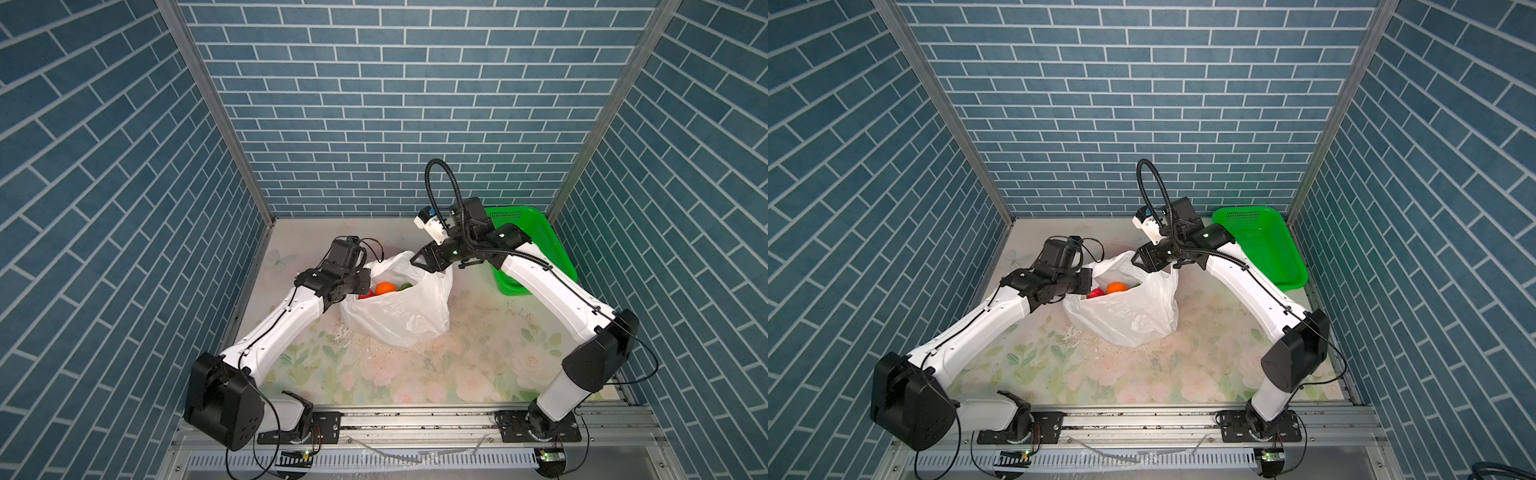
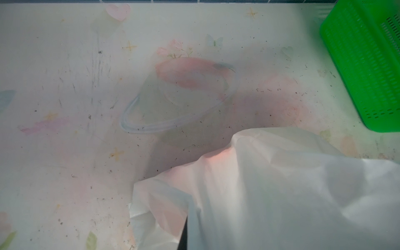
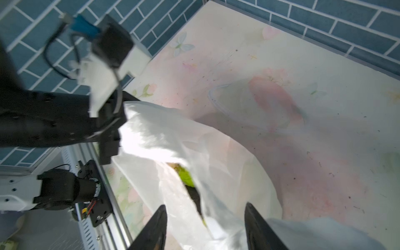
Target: Untie the knot of the plastic bag and take out the fruit
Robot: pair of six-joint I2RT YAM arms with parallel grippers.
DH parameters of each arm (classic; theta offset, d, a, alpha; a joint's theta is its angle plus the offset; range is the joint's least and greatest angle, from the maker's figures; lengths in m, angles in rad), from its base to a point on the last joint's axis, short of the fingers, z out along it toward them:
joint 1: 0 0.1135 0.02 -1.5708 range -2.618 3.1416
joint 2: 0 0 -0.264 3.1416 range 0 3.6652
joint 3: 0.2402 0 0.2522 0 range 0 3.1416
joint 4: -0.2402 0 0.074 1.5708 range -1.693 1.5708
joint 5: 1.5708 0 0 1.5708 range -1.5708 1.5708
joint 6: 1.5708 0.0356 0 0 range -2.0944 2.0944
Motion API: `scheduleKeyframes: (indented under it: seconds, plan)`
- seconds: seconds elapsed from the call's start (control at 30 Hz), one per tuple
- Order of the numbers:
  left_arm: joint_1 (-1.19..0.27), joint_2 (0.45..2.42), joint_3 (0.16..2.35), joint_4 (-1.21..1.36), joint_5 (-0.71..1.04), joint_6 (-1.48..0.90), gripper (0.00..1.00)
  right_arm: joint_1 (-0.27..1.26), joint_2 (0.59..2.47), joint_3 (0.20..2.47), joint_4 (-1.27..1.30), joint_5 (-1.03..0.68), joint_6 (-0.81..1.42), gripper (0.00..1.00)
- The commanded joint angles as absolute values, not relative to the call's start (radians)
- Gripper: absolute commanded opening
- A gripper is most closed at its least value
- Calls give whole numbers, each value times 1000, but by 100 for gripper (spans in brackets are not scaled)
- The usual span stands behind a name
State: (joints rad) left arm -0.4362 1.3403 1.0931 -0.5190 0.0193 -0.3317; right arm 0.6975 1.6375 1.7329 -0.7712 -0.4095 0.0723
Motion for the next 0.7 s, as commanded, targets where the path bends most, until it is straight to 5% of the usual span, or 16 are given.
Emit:
scheduleKeyframes:
  seconds: [0.0,0.3,0.67]
  plan:
    - [-436,1311,1078,-525,61,-429,0,756,1572,1704,-810,-458,149,57]
    - [-448,1229,1023,-504,46,-492,0,849,1630,1563,-597,-463,254,49]
    - [-495,1146,892,-397,-28,-502,0,851,1894,1559,-357,-43,466,50]
